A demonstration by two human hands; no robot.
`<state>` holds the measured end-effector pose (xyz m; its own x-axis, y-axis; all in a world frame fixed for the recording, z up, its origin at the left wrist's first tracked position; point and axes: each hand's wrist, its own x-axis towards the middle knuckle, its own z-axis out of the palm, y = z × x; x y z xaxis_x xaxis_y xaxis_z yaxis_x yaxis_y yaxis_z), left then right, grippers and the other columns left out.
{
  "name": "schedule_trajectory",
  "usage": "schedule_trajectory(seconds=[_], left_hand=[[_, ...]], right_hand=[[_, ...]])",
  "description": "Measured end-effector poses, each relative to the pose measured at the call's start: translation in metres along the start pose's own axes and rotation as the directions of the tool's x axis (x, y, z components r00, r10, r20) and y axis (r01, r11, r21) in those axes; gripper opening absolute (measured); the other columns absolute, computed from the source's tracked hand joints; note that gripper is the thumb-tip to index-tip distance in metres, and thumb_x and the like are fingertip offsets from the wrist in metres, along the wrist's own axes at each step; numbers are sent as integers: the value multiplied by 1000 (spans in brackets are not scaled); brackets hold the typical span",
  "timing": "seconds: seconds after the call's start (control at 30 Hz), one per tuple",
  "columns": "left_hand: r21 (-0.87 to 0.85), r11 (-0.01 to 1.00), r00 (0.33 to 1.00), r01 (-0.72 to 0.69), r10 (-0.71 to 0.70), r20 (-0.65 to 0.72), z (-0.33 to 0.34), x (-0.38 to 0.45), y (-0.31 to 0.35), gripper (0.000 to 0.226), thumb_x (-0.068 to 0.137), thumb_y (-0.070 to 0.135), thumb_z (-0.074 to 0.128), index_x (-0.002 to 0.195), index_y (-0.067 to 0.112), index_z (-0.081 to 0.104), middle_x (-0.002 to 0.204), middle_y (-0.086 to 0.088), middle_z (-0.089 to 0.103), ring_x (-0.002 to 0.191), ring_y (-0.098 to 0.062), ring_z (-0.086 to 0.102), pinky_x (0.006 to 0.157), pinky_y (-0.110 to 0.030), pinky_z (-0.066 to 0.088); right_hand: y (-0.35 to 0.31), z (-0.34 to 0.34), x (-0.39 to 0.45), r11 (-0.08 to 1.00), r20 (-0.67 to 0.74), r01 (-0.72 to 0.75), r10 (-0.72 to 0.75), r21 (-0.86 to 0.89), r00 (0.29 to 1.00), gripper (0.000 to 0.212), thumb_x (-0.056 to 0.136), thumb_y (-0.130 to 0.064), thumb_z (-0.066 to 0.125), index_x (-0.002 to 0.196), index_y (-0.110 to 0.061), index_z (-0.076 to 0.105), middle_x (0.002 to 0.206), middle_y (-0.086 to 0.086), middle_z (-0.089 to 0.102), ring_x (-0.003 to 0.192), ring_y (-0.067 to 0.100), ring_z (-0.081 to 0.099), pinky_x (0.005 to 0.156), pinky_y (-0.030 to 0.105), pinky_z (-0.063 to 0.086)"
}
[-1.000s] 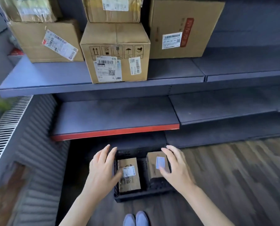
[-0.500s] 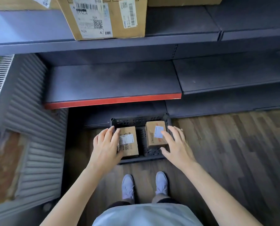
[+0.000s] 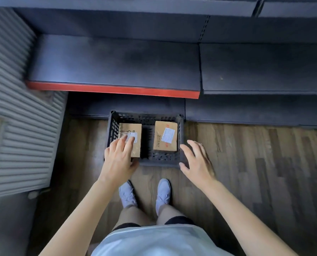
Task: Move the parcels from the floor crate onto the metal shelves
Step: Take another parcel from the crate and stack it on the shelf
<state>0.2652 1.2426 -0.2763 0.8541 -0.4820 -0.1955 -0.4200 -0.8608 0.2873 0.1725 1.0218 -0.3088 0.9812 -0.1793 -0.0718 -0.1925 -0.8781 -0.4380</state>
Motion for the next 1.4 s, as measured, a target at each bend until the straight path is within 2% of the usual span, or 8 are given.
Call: schedule_trajectory(seconds=[0.13,0.3,0.4,0.7,0.87,1.07,1.23,1.4], left_hand=[[-11,997,997,72,-72,13,11,-2,10,66,78,19,69,136,3,43,139,-20,45,125,-42,40,94,-52,37],[22,990,988,137,-138,72,20,-11,12,67,76,22,71,136,7,44,142,-16,43,126,-39,40,96,-52,37],[29,983,978,180,-182,103,28,-11,11,69,77,23,72,138,8,42,144,-14,42,129,-37,38,101,-52,35],[-279,944,984,174,-178,10,121,51,-18,55,80,8,66,130,0,47,132,-15,51,124,-33,44,102,-36,29],[-435,888,980,153,-192,-46,240,134,-49,46,83,15,59,127,2,49,127,-14,54,120,-28,47,101,-31,29],[-542,821,978,177,-210,2,403,202,-82,43,87,7,59,129,2,48,128,-16,52,119,-28,46,95,-16,25],[-662,711,954,235,-300,17,481,235,-93,49,90,15,54,137,13,40,137,-9,46,125,-21,41,107,-30,31],[-713,621,929,324,-351,116,520,247,-100,51,92,21,55,138,13,37,137,-8,48,126,-21,44,108,-40,35]], right_hand=[[16,2,-2,999,57,-14,12,31,998,54,76,-9,71,126,-2,53,132,23,48,124,39,42,102,42,36],[23,5,0,993,2,-26,26,113,1000,57,61,-3,81,114,3,60,118,27,56,107,45,55,94,48,44],[28,13,0,976,5,-80,81,201,997,55,67,-2,77,119,2,58,124,26,51,111,44,52,97,47,43],[67,115,37,914,-104,-139,192,381,976,52,62,1,81,110,6,61,118,25,55,112,19,44,101,12,27],[112,238,86,885,-97,-196,259,423,961,50,68,-3,78,114,3,58,123,19,53,117,19,47,100,13,29],[167,390,139,839,-27,-356,401,411,916,48,77,-5,71,121,3,54,135,22,42,126,34,42,103,33,32],[204,449,156,844,-142,-415,482,339,864,46,76,-7,71,118,5,55,132,23,45,119,39,46,97,20,26],[223,466,156,907,-211,-384,415,172,885,52,77,-15,71,122,2,52,137,20,44,119,38,43,99,32,28]])
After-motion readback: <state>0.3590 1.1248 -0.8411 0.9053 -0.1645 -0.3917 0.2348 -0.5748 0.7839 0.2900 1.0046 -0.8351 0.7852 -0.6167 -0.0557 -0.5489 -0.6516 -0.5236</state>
